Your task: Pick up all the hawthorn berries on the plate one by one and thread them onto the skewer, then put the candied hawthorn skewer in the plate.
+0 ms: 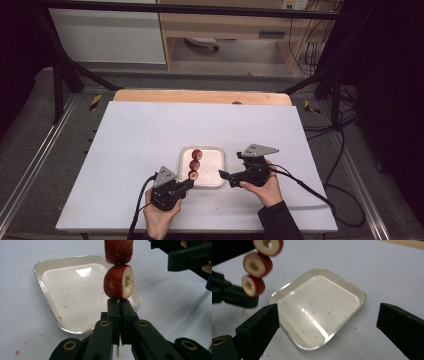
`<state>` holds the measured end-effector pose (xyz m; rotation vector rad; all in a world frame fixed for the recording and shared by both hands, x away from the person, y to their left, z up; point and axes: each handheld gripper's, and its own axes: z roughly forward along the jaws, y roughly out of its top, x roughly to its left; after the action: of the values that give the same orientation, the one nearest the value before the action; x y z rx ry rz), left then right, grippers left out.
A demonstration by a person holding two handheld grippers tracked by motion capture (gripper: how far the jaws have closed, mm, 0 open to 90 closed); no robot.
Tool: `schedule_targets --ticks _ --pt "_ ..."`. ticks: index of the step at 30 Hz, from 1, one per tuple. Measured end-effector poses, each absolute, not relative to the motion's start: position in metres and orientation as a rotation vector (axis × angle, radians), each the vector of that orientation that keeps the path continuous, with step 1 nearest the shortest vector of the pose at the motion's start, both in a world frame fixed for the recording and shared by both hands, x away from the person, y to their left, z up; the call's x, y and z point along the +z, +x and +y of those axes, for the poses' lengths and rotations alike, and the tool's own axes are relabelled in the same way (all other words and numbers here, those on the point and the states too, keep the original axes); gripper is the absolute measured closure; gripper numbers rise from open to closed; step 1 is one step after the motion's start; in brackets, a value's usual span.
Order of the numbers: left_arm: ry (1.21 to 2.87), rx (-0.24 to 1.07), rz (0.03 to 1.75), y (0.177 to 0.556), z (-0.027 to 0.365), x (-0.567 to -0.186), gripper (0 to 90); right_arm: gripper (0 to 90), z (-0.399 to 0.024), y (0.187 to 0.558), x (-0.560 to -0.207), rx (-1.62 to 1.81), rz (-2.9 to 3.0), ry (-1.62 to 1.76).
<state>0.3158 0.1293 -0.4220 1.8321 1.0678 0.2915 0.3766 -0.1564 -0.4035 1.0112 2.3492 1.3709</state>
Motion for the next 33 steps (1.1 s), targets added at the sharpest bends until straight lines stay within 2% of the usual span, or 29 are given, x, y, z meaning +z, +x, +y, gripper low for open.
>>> schedule_targets --ticks 18,33 --pt "1.997 0.320 1.045 0.351 0.131 -0.398 88.1 1.8 -0.210 0.363 -0.434 1.198 2.365 1.074" --pt "2.150 0.326 1.127 0.387 0.111 -0.408 88.0 2.1 -0.240 0.353 -0.445 1.159 2.342 1.150"
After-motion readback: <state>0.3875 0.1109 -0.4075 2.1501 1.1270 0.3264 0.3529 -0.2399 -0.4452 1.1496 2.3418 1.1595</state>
